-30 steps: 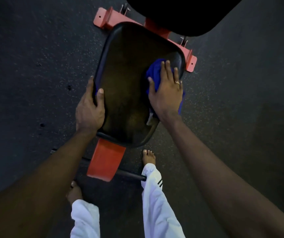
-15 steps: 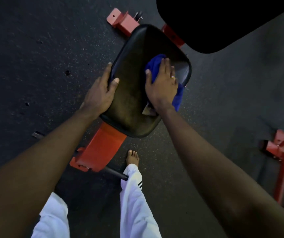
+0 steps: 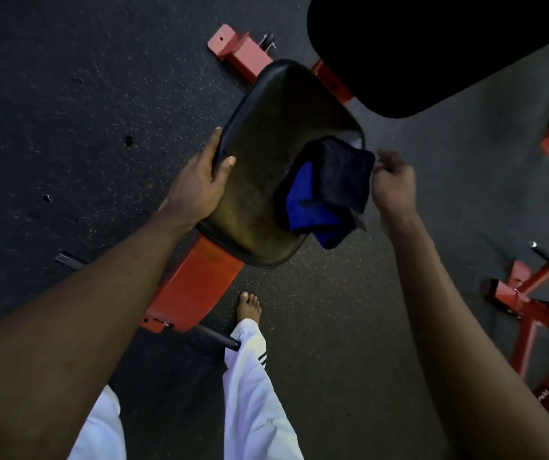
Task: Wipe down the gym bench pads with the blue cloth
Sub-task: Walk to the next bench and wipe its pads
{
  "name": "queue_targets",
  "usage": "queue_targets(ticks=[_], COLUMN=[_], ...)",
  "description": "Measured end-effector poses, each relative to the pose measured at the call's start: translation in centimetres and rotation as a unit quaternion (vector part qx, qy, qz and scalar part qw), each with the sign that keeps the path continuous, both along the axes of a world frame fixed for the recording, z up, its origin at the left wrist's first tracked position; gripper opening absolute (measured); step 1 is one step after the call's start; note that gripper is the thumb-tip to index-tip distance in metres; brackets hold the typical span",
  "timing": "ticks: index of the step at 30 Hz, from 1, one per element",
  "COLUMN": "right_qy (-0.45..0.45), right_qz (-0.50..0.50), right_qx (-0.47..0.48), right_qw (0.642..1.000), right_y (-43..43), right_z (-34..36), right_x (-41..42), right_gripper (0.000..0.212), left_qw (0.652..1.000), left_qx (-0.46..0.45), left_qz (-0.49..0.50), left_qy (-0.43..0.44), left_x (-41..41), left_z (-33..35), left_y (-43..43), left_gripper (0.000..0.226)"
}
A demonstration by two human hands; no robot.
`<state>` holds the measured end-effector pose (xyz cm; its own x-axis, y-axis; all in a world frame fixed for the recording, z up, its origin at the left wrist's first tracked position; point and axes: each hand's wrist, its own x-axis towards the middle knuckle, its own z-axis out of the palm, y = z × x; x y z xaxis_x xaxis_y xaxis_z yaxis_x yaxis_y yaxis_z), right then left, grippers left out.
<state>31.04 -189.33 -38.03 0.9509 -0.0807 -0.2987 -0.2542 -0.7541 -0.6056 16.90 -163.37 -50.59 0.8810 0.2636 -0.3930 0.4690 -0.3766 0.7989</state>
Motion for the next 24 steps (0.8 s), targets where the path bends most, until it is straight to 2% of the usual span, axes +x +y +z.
queue_targets(ticks=[2, 3, 4, 6, 7, 9, 11, 14, 16, 18, 20, 24], right_qy=[-0.005, 0.032, 0.063, 0.038, 0.000, -0.052, -0.077, -0.095, -0.104, -0.072, -0.053, -0.048], right_qz=[0.002, 0.021, 0.067, 0.150, 0.157, 0.123, 0.089, 0.099, 0.196, 0.287, 0.307, 0.320], right_qx=[0.024, 0.015, -0.045, -0.191, -0.233, -0.248, -0.260, -0.267, -0.257, -0.231, -0.206, -0.257], right_qw=[1.000, 0.999, 0.995, 0.969, 0.960, 0.960, 0.958, 0.954, 0.941, 0.927, 0.928, 0.911], right_y=[0.3, 1.2, 2.2, 3.3, 3.5, 3.8, 4.1, 4.9, 7.3, 9.0, 8.3, 4.1], right_z=[0.0, -0.8, -2.1, -6.0, -7.6, -8.8, -8.8, -7.8, -7.0, -6.3, -5.1, -5.2], right_x=[-1.3, -2.3, -3.6, -5.7, -6.2, -5.4, -3.4, -1.0, -2.2, -4.2, -4.6, -2.6], right_gripper=[0.031, 0.047, 0.065, 0.085, 0.085, 0.071, 0.056, 0.049, 0.053, 0.069, 0.079, 0.089], left_qw=[1.000, 1.000, 1.000, 1.000, 1.000, 1.000, 0.999, 0.999, 0.999, 0.998, 0.999, 0.999], left_qx=[0.008, 0.010, 0.009, 0.005, 0.006, 0.015, 0.024, 0.028, 0.034, 0.042, 0.041, 0.026], left_qz=[0.008, 0.009, 0.010, 0.011, 0.012, 0.013, 0.014, 0.008, 0.012, 0.018, 0.020, 0.020], left_qy=[-0.009, -0.014, -0.016, -0.013, -0.015, -0.021, -0.025, -0.035, -0.034, -0.031, -0.024, -0.022], left_x=[-0.1, -0.1, -0.1, -0.1, -0.1, -0.1, 0.0, 0.1, 0.0, 0.0, 0.2, 0.1], left_z=[-0.1, -0.1, -0.2, -0.3, -0.3, -0.3, -0.4, -0.4, -0.4, -0.3, -0.1, -0.3], left_y=[-0.3, -0.3, -0.3, -0.3, -0.4, -0.4, -0.4, -0.4, -0.4, -0.5, -0.7, -0.3], left_gripper=[0.066, 0.066, 0.067, 0.067, 0.067, 0.067, 0.066, 0.065, 0.065, 0.064, 0.063, 0.062])
